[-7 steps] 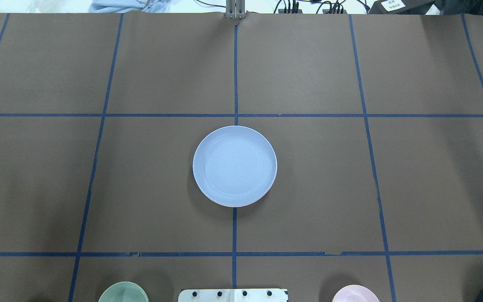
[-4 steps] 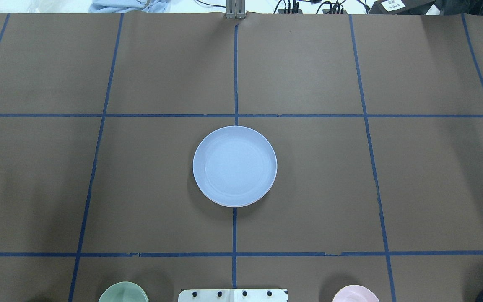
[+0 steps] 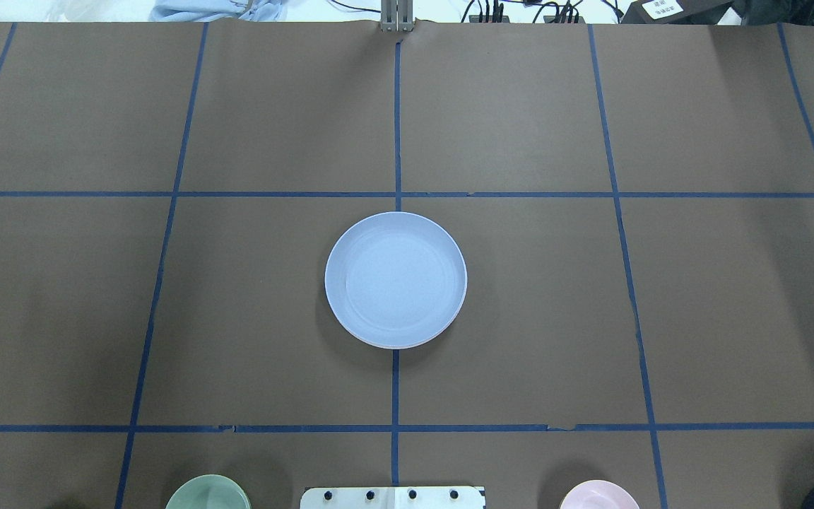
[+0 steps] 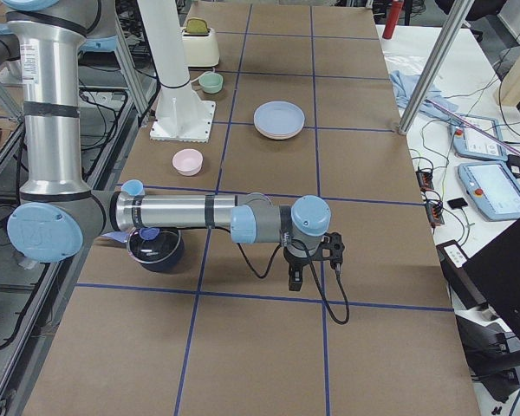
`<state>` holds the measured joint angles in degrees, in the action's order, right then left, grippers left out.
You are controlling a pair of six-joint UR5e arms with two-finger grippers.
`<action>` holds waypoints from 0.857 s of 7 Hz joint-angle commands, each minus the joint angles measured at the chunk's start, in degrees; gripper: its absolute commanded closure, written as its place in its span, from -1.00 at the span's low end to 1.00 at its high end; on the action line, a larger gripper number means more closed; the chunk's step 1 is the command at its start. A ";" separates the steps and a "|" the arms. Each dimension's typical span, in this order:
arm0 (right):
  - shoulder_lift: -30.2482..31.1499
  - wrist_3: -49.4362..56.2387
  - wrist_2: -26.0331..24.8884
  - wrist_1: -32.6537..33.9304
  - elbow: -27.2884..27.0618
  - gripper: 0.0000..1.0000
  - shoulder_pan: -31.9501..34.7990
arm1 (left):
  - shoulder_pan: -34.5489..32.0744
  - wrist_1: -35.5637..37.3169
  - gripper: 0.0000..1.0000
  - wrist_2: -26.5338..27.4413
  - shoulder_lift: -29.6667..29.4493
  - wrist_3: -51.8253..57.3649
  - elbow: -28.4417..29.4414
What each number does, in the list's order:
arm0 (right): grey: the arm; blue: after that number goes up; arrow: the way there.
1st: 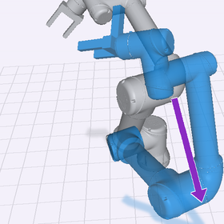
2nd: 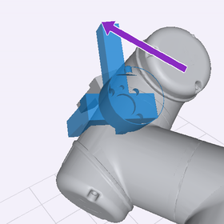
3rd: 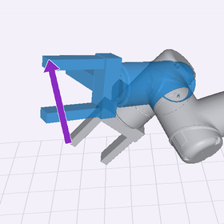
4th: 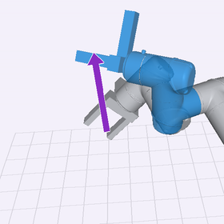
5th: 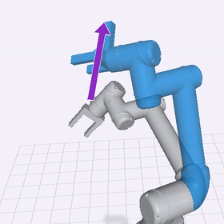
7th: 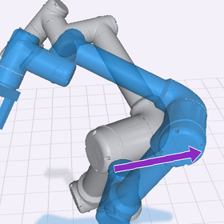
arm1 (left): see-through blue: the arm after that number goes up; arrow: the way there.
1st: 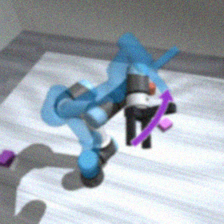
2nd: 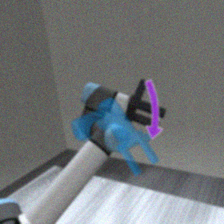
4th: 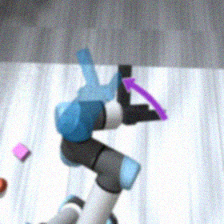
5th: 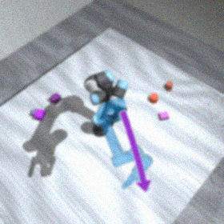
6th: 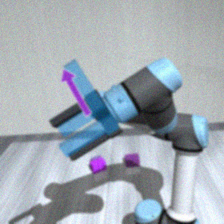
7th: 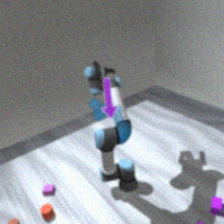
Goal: Stack three plates with pink and blue
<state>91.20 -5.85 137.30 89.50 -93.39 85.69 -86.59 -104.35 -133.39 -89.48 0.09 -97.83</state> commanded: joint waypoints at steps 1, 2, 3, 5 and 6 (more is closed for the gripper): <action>0.38 -0.04 -0.19 -0.38 0.05 -1.00 0.00 | -0.43 0.37 -1.00 -0.03 -0.17 0.00 -0.26; 0.29 -0.04 -0.36 -0.38 0.05 -1.00 0.00 | -0.51 -0.06 -1.00 0.06 0.87 0.00 -0.43; 0.03 -0.04 -0.80 -0.38 0.22 -1.00 0.00 | -0.69 -0.24 -1.00 0.14 1.75 0.17 -0.08; 0.12 -0.13 -0.80 -0.30 0.49 -1.00 0.00 | -0.87 -0.15 -1.00 0.23 1.58 0.09 -1.82; -0.14 -0.13 -0.80 -0.38 0.40 -1.00 0.00 | -0.87 -0.15 -1.00 0.14 1.50 0.09 -1.49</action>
<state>91.23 -5.97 136.51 89.18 -93.00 85.69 -87.41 -104.52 -133.21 -88.00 0.16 -99.12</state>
